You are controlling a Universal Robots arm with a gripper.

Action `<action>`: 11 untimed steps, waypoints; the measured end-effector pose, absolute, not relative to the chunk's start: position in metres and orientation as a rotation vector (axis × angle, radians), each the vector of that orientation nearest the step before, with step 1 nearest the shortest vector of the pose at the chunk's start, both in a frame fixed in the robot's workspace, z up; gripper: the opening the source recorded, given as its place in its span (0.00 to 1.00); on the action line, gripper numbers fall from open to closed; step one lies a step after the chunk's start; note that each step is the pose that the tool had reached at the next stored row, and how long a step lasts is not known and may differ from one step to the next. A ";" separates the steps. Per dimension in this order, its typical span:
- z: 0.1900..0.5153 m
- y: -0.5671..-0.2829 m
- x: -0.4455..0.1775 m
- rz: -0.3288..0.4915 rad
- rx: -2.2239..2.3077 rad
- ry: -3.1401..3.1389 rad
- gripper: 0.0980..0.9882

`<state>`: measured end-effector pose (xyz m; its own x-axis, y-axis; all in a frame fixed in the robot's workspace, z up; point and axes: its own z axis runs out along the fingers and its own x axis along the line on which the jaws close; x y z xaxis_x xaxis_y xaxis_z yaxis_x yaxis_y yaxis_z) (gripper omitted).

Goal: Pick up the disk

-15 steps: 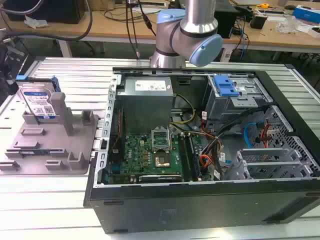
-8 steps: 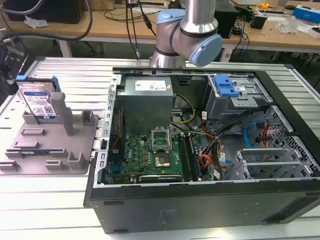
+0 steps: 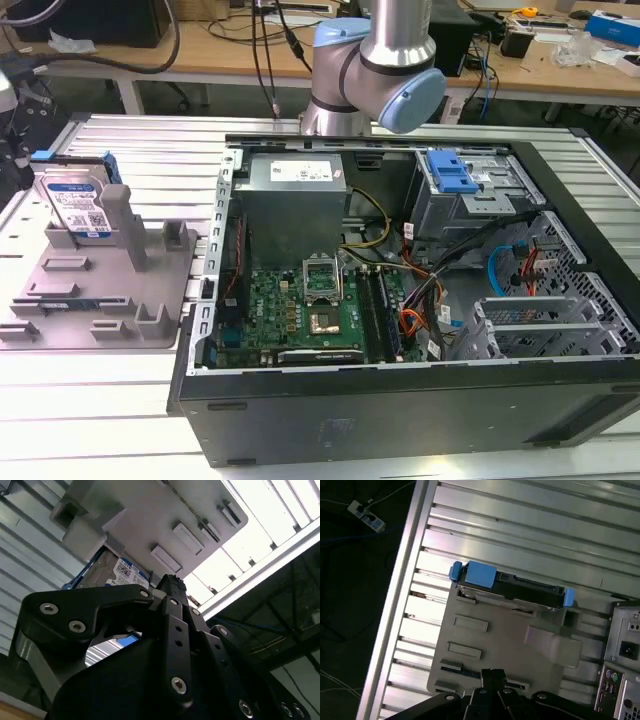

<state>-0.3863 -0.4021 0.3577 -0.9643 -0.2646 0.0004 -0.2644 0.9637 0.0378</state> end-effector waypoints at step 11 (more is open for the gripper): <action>0.355 -0.402 -0.386 -0.056 0.958 -2.979 0.01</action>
<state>-0.3863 -0.4021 0.3547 -0.8123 -0.5832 0.0006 -0.5828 0.8118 0.0378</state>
